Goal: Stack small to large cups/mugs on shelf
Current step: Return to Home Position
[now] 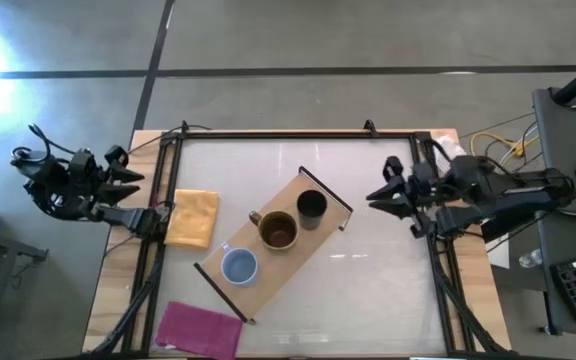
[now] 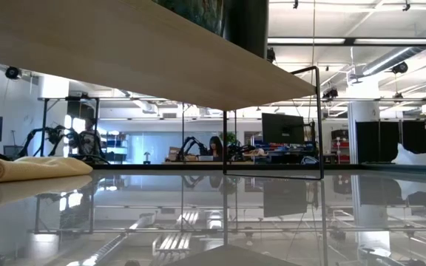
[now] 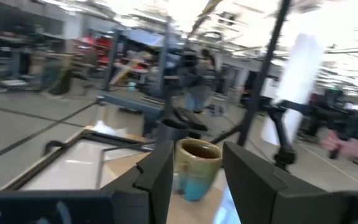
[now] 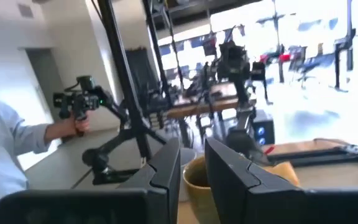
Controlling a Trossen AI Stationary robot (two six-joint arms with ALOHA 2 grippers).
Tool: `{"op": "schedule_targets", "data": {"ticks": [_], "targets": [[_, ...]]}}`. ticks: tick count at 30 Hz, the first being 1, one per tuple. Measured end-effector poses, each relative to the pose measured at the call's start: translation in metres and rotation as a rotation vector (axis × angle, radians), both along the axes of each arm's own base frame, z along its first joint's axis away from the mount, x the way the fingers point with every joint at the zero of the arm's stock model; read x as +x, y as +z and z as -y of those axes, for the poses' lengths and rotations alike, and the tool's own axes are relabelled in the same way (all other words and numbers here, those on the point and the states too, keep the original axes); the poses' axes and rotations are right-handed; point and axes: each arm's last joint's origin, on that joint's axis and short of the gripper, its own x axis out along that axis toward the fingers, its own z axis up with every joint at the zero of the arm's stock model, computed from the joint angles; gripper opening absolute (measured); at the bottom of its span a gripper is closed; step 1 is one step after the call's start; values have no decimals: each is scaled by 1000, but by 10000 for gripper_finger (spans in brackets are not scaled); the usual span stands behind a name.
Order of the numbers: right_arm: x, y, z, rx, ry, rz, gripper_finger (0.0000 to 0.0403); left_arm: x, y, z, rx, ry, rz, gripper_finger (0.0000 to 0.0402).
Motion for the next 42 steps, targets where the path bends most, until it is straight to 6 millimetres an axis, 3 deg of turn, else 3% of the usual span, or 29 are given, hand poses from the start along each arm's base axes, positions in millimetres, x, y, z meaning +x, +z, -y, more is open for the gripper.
{"op": "schedule_targets", "data": {"ticks": [5, 10, 18, 21, 24, 29, 33, 42], "targets": [[-19, -21, 3, -7, -23, 15, 68, -4, 4, -3, -11, 52, 17, 125], [-35, -38, 5, 14, -21, 68, 68, -21, 12, -7, -24, 75, 29, 125], [-45, -56, 6, 35, -18, 98, 68, -27, 10, -11, -70, 209, -12, 125], [-47, -61, 7, 49, -15, 94, 68, -12, 4, -8, -70, 209, -12, 125], [-50, -61, 7, 51, -15, 104, 68, 16, -4, 1, -55, 114, 69, 125], [-53, -59, 7, 59, -13, 121, 68, 57, -17, 15, 69, -60, 375, 125], [-57, -58, 8, 74, -11, 135, 68, 75, -37, 20, 114, -63, 487, 125], [-60, -57, 8, 75, -9, 150, 68, 104, -91, 25, 81, -40, 491, 125]]}}
